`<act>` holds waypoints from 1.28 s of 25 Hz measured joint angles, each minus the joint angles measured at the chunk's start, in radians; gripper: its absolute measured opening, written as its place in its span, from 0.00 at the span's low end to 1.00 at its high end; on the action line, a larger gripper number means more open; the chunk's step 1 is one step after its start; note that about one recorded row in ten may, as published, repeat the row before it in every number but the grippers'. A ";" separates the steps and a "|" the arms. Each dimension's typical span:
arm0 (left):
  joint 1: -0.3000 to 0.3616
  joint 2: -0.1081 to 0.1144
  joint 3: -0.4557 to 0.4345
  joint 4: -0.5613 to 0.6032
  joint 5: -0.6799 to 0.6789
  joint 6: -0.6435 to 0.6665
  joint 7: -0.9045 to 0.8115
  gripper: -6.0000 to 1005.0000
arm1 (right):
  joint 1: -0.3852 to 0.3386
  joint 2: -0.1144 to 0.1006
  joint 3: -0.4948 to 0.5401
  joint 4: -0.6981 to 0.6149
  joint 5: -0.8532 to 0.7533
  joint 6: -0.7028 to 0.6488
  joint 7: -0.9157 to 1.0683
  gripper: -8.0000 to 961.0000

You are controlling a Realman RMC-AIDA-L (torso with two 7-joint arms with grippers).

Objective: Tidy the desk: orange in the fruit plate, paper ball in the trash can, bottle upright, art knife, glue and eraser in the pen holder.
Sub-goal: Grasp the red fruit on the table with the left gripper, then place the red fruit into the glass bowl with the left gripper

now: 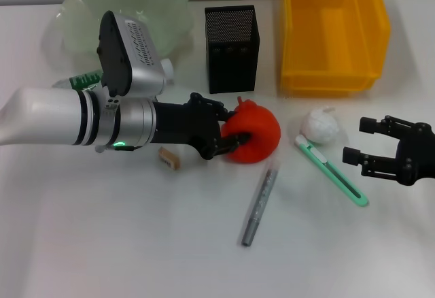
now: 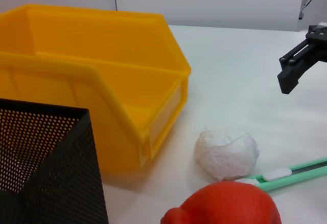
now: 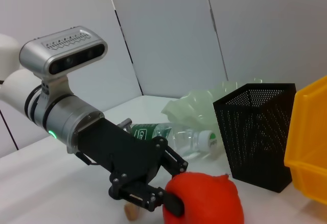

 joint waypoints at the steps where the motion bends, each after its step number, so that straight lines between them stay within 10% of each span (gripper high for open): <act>1: 0.000 0.000 0.000 0.000 0.000 0.000 0.000 0.53 | 0.000 0.000 0.000 0.000 0.000 0.000 0.000 0.86; 9: 0.017 0.008 -0.039 0.017 -0.034 0.101 -0.007 0.31 | 0.000 0.001 0.000 0.002 0.000 0.005 0.000 0.86; 17: 0.152 0.015 -0.391 0.113 -0.166 0.397 0.002 0.24 | 0.007 0.000 0.000 0.008 0.000 0.015 -0.002 0.86; 23: 0.137 0.010 -0.550 0.004 -0.322 0.244 0.067 0.20 | 0.014 0.007 -0.004 0.004 0.002 0.015 -0.007 0.86; 32: 0.023 0.005 -0.551 -0.109 -0.481 -0.078 0.230 0.14 | 0.014 0.011 -0.005 0.004 0.005 0.006 -0.008 0.86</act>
